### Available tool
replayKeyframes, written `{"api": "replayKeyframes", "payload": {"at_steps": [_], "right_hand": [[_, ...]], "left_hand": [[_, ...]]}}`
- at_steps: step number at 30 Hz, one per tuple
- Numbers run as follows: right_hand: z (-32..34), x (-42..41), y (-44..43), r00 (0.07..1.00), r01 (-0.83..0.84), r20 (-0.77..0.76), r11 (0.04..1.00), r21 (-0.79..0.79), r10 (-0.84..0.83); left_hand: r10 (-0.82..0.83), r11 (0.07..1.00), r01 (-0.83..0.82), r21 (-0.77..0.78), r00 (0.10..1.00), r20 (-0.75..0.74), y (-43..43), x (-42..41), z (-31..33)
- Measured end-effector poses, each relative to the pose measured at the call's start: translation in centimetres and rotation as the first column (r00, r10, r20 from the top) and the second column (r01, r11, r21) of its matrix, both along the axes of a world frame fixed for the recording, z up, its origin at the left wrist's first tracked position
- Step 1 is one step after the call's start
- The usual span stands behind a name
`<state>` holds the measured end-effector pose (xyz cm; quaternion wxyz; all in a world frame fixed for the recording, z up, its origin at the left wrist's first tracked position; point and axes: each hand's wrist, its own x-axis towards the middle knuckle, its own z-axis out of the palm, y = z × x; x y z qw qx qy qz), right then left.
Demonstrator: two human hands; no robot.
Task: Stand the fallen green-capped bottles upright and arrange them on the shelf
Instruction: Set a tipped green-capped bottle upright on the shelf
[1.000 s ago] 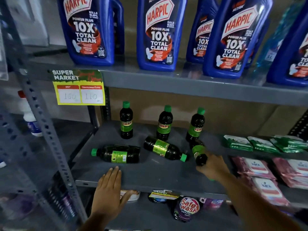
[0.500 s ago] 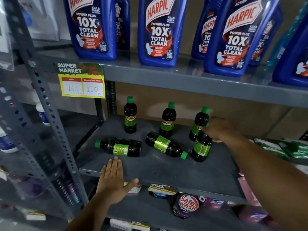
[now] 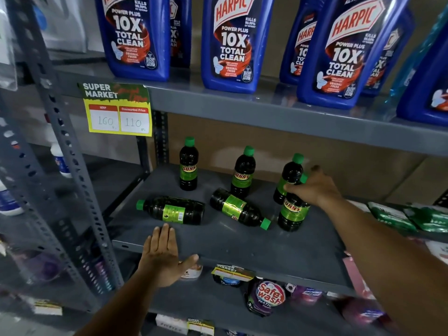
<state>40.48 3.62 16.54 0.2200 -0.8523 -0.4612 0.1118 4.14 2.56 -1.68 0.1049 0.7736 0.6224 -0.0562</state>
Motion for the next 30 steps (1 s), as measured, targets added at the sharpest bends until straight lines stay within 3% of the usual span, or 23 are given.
{"api": "replayKeyframes", "payload": {"at_steps": [5, 10, 21, 30], "right_hand": [[-2.1, 0.8, -1.0, 0.999, -0.001, -0.05, 0.992, 0.125, 0.007], [-2.1, 0.5, -0.8, 0.994, 0.029, -0.104, 0.99, 0.141, -0.014], [-2.8, 0.0, -0.9, 0.994, 0.061, -0.095, 0.984, 0.167, -0.045], [-3.7, -0.3, -0.9, 0.992, 0.08, -0.112, 0.971, 0.227, -0.056]], "left_hand": [[0.024, 0.998, -0.027, 0.064, 0.999, 0.046, -0.2, 0.1, -0.3], [0.0, 0.986, -0.01, 0.168, 0.998, 0.061, -0.5, -0.3, -1.0], [-0.218, 0.911, 0.169, 0.375, 0.972, 0.091, 1.0, -4.3, -0.8], [-0.137, 0.882, -0.016, 0.472, 0.948, 0.289, 0.8, -2.9, -1.7]]}}
